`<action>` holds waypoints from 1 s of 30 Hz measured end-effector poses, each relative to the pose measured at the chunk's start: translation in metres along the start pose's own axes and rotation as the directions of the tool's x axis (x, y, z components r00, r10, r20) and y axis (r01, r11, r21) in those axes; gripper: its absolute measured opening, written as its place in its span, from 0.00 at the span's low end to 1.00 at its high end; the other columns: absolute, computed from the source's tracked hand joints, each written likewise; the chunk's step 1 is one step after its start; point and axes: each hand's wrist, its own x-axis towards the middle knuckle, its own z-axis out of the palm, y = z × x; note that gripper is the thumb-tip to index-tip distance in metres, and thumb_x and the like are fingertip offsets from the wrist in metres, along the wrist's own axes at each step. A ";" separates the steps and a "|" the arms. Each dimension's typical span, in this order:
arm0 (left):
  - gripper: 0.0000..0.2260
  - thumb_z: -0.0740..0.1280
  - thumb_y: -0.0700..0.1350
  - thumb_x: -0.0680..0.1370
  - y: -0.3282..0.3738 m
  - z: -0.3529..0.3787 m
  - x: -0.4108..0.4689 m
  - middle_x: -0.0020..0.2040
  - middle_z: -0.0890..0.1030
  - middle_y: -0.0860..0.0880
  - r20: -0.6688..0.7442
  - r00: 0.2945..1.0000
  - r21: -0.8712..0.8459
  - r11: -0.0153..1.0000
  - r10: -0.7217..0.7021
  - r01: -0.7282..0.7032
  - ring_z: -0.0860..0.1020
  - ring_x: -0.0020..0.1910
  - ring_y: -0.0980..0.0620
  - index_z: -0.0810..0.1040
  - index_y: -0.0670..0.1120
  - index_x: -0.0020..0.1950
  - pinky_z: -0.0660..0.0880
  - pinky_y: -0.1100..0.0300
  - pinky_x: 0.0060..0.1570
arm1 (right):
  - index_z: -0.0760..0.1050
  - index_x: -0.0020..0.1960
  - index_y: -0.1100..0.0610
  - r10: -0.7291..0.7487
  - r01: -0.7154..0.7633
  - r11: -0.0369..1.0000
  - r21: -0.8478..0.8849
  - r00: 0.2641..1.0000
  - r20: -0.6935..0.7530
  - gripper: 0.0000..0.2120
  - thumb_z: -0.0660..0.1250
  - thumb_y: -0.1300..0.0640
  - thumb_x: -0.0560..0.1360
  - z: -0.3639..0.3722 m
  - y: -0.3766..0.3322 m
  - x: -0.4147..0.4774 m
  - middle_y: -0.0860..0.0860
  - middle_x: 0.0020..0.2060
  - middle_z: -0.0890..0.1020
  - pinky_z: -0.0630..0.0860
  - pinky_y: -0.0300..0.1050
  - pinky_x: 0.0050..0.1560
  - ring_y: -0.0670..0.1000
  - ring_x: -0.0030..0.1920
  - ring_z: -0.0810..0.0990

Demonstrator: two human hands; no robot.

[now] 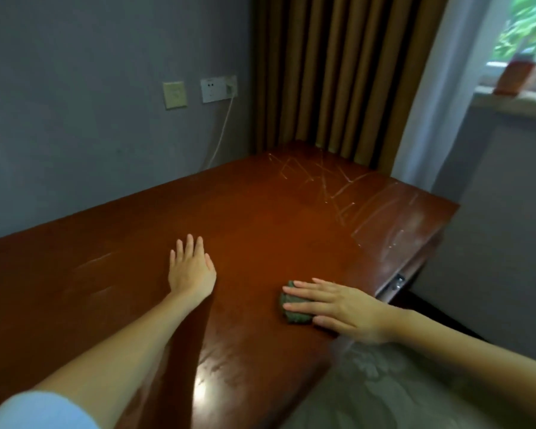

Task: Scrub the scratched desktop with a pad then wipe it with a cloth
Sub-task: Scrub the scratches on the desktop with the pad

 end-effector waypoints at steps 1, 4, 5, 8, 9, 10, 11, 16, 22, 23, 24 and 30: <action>0.23 0.45 0.49 0.84 0.010 0.001 -0.003 0.79 0.45 0.46 -0.002 0.999 -0.004 0.999 0.039 -0.039 0.44 0.78 0.48 0.47 0.46 0.79 0.43 0.53 0.76 | 0.52 0.77 0.44 0.040 -0.040 0.999 0.009 0.999 -0.021 0.22 0.43 0.46 0.83 0.000 0.005 -0.014 0.40 0.77 0.49 0.38 0.42 0.75 0.41 0.76 0.43; 0.23 0.47 0.47 0.84 0.040 0.007 -0.013 0.79 0.46 0.47 -0.018 0.987 -0.022 0.987 0.162 -0.162 0.44 0.78 0.49 0.48 0.46 0.79 0.45 0.54 0.76 | 0.53 0.76 0.41 0.232 -0.226 0.972 0.067 0.966 -0.111 0.24 0.40 0.41 0.81 0.001 0.033 -0.051 0.39 0.76 0.51 0.38 0.42 0.75 0.40 0.76 0.45; 0.23 0.47 0.47 0.84 0.050 0.010 -0.016 0.79 0.45 0.47 -0.025 0.981 -0.030 0.980 0.194 -0.195 0.44 0.78 0.50 0.48 0.46 0.79 0.45 0.54 0.76 | 0.53 0.75 0.40 0.312 -0.301 0.949 0.088 0.938 -0.150 0.25 0.39 0.39 0.80 0.001 0.050 -0.061 0.39 0.76 0.51 0.39 0.44 0.75 0.39 0.76 0.46; 0.23 0.49 0.47 0.84 0.078 0.013 -0.023 0.79 0.45 0.48 -0.023 0.960 -0.054 0.959 0.279 -0.280 0.44 0.78 0.50 0.49 0.48 0.79 0.45 0.55 0.76 | 0.52 0.73 0.37 0.545 -0.526 0.838 0.142 0.800 -0.250 0.22 0.40 0.39 0.80 -0.006 0.107 -0.080 0.43 0.76 0.54 0.41 0.49 0.76 0.43 0.77 0.49; 0.23 0.49 0.47 0.84 0.087 0.014 -0.025 0.79 0.45 0.48 -0.016 0.953 -0.061 0.951 0.302 -0.303 0.44 0.78 0.51 0.49 0.48 0.79 0.45 0.55 0.76 | 0.52 0.73 0.38 0.611 -0.591 0.791 0.158 0.747 -0.262 0.20 0.42 0.42 0.81 -0.011 0.124 -0.081 0.45 0.76 0.54 0.42 0.49 0.75 0.46 0.77 0.50; 0.23 0.49 0.47 0.84 0.097 0.016 -0.028 0.79 0.45 0.48 -0.007 0.947 -0.071 0.944 0.321 -0.321 0.43 0.78 0.51 0.48 0.48 0.79 0.44 0.55 0.76 | 0.52 0.74 0.40 0.661 -0.639 0.749 0.175 0.703 -0.263 0.20 0.44 0.46 0.83 -0.016 0.138 -0.078 0.48 0.77 0.55 0.42 0.49 0.75 0.48 0.77 0.51; 0.23 0.48 0.47 0.84 0.107 0.017 -0.031 0.79 0.45 0.48 0.001 0.941 -0.081 0.938 0.338 -0.337 0.43 0.78 0.51 0.48 0.48 0.79 0.44 0.56 0.76 | 0.53 0.75 0.42 0.695 -0.670 0.717 0.191 0.671 -0.258 0.20 0.45 0.48 0.83 -0.020 0.147 -0.072 0.49 0.77 0.55 0.42 0.49 0.74 0.49 0.77 0.50; 0.23 0.48 0.48 0.84 0.154 0.027 -0.041 0.79 0.46 0.48 0.026 0.930 -0.088 0.927 0.367 -0.363 0.44 0.78 0.51 0.48 0.49 0.79 0.45 0.54 0.76 | 0.55 0.76 0.45 0.668 -0.648 0.742 0.169 0.697 -0.260 0.21 0.45 0.48 0.83 -0.022 0.136 -0.044 0.49 0.77 0.53 0.42 0.49 0.75 0.49 0.77 0.49; 0.23 0.47 0.50 0.84 0.183 0.034 -0.034 0.79 0.47 0.48 0.014 0.948 -0.064 0.947 0.317 -0.315 0.45 0.78 0.51 0.48 0.49 0.79 0.44 0.53 0.76 | 0.54 0.75 0.41 0.376 -0.358 0.926 0.117 0.890 -0.258 0.21 0.48 0.51 0.83 -0.002 0.096 -0.086 0.41 0.76 0.53 0.39 0.39 0.75 0.39 0.76 0.47; 0.24 0.46 0.51 0.84 0.185 0.035 -0.030 0.79 0.46 0.48 0.013 0.949 -0.045 0.949 0.314 -0.313 0.44 0.78 0.51 0.47 0.49 0.79 0.43 0.53 0.76 | 0.54 0.75 0.40 0.415 -0.395 0.910 0.127 0.867 -0.277 0.21 0.49 0.51 0.83 -0.004 0.108 -0.098 0.41 0.76 0.54 0.40 0.41 0.76 0.40 0.76 0.48; 0.24 0.46 0.52 0.84 0.187 0.037 -0.026 0.79 0.46 0.48 0.012 0.950 -0.030 0.950 0.313 -0.312 0.44 0.78 0.51 0.46 0.49 0.79 0.43 0.53 0.76 | 0.55 0.74 0.40 0.482 -0.460 0.876 0.145 0.823 -0.301 0.21 0.49 0.51 0.83 -0.008 0.127 -0.108 0.41 0.76 0.54 0.42 0.44 0.76 0.41 0.76 0.49; 0.25 0.44 0.53 0.83 0.196 0.044 -0.006 0.79 0.43 0.48 0.008 0.947 0.019 0.947 0.321 -0.322 0.42 0.78 0.50 0.43 0.49 0.79 0.42 0.53 0.76 | 0.56 0.76 0.46 0.821 -0.788 0.567 0.242 0.517 -0.243 0.21 0.48 0.53 0.83 -0.048 0.254 -0.117 0.52 0.77 0.54 0.45 0.50 0.75 0.51 0.77 0.50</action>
